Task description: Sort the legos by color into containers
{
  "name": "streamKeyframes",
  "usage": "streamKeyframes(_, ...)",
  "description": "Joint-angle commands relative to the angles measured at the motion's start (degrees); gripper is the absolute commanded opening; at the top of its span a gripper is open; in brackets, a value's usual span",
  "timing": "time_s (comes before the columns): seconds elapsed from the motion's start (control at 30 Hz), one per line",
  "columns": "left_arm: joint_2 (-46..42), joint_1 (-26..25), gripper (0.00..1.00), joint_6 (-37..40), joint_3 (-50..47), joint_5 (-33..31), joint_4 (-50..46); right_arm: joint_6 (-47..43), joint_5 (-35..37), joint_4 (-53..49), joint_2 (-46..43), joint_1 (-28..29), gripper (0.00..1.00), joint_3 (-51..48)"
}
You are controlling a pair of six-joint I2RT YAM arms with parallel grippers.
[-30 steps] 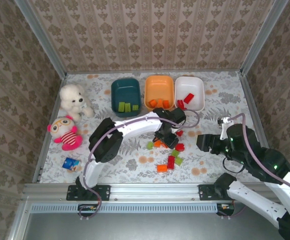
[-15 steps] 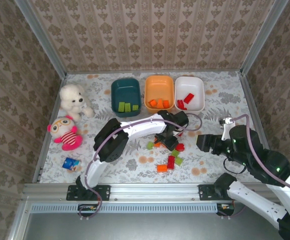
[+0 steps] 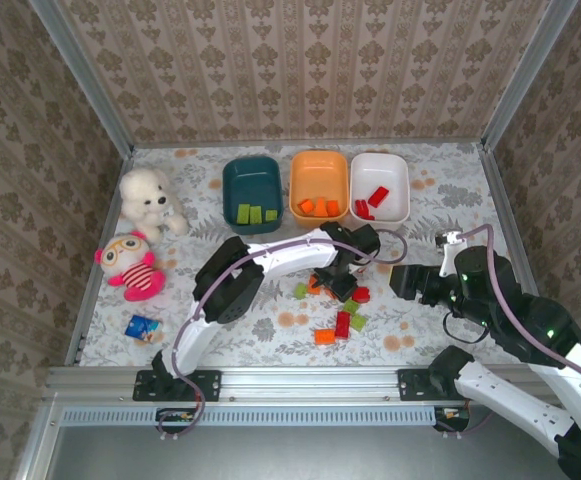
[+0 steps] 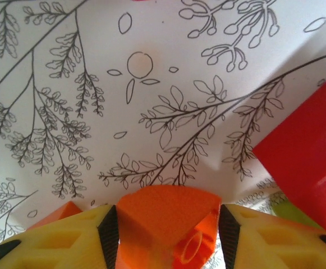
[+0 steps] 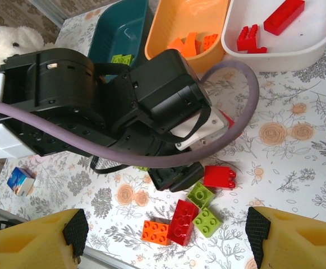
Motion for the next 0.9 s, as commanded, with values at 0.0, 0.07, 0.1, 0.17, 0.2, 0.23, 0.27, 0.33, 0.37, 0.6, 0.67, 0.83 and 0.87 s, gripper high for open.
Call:
streamKeyframes(0.0, 2.13, -0.25, 0.47, 0.72, -0.24, 0.42, -1.57, 0.51, -0.62, 0.65, 0.44, -0.15, 0.77, -0.47)
streamKeyframes(0.07, 2.11, -0.25, 0.47, 0.79, -0.43, 0.58, -1.34, 0.61, -0.62, 0.82, 0.53, -0.14, 0.78, -0.56)
streamKeyframes(0.1, 2.16, -0.25, 0.47, 0.86, -0.43, 0.65, -1.39, 0.61, -0.62, 0.83, 0.52, -0.15, 0.78, -0.56)
streamKeyframes(0.17, 2.16, -0.26, 0.47, 0.71, -0.41, 0.66, -1.45, 0.64, -0.62, 0.8, 0.61, -0.15, 0.77, -0.73)
streamKeyframes(0.2, 2.15, -0.27, 0.47, 0.68, -0.52, 0.87, -1.37, 0.62, -0.62, 0.83, 0.7, -0.15, 0.78, -0.74)
streamKeyframes(0.23, 2.16, -0.36, 0.47, 0.53, -0.6, 1.08, -1.31, 0.6, -0.65, 0.82, 0.83, -0.15, 0.78, -0.83)
streamKeyframes(0.27, 2.24, -0.34, 0.48, 0.53, -0.62, 1.28, -1.33, 0.62, -0.62, 0.87, 0.88, -0.15, 0.78, -0.78)
streamKeyframes(0.33, 2.25, -0.62, 0.52, 0.34, -0.83, 1.08, -1.47, 0.58, -0.71, 1.01, 1.12, -0.15, 0.78, -0.83)
streamKeyframes(0.37, 2.16, -0.74, 0.54, 0.18, -0.95, 0.7, -1.62, 0.52, -0.8, 1.09, 1.14, -0.15, 0.78, -0.83)
streamKeyframes(0.6, 1.43, -1.41, 0.56, 0.27, -1.45, -1.77, -3.11, 0.47, -0.72, 1.44, 1.49, -0.15, 0.78, -1.07)
streamKeyframes(0.67, 1.48, -1.86, 0.56, 0.13, -1.62, -3.52, -3.85, 0.42, -0.73, 1.53, 1.66, -0.15, 0.78, -1.18)
streamKeyframes(0.83, 2.06, -2.86, 0.56, 0.09, -2.25, -6.52, -4.38, 0.43, -0.62, 1.66, 1.67, -0.15, 0.78, -1.44)
streamKeyframes(0.87, 2.23, -3.06, 0.56, 0.09, -2.22, -6.74, -4.32, 0.43, -0.62, 1.71, 1.67, -0.15, 0.78, -1.47)
